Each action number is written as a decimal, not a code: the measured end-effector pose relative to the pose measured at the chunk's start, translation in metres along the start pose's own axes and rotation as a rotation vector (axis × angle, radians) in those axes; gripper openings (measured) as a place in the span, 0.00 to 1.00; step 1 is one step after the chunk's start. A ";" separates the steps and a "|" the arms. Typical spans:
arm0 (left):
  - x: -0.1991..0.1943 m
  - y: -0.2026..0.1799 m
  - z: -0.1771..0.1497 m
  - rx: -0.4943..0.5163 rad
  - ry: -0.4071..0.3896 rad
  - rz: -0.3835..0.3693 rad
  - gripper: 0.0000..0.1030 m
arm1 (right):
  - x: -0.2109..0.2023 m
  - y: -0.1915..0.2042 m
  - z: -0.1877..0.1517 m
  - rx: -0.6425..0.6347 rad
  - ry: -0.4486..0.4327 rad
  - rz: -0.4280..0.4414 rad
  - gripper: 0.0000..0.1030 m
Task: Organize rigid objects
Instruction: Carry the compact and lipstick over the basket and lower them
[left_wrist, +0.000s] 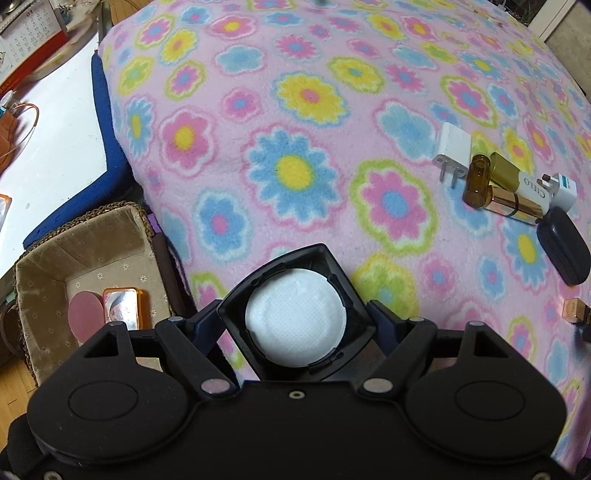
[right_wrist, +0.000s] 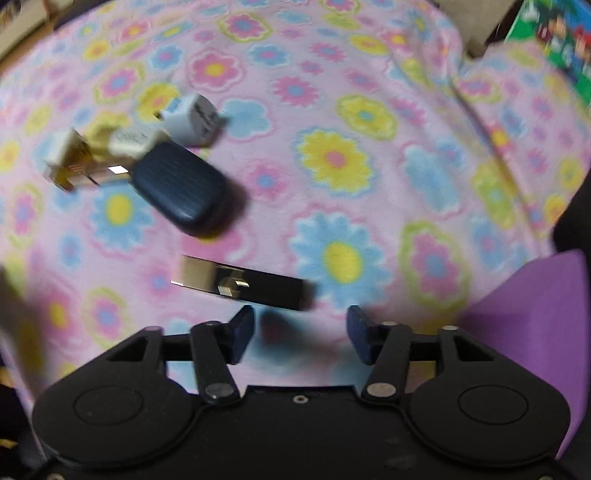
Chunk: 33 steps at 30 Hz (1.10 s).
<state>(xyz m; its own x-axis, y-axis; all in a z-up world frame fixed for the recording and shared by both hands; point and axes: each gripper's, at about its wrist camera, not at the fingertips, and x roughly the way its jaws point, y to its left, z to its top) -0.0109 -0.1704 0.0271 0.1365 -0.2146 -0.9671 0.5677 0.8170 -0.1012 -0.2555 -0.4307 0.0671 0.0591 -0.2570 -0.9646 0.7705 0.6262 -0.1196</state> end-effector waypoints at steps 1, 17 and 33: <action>-0.001 0.002 -0.001 -0.002 -0.003 -0.001 0.75 | -0.001 0.007 0.003 -0.001 -0.011 -0.003 0.75; -0.013 0.073 -0.002 -0.077 -0.021 0.025 0.75 | 0.023 0.045 0.021 0.059 0.033 -0.050 0.79; -0.043 0.234 -0.018 -0.408 -0.117 0.161 0.75 | -0.050 0.298 -0.024 -0.354 -0.021 0.303 0.79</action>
<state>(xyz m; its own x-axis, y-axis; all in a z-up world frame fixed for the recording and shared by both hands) 0.1011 0.0393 0.0411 0.3014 -0.1078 -0.9474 0.1688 0.9839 -0.0582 -0.0437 -0.2134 0.0740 0.2639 -0.0365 -0.9639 0.4527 0.8871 0.0903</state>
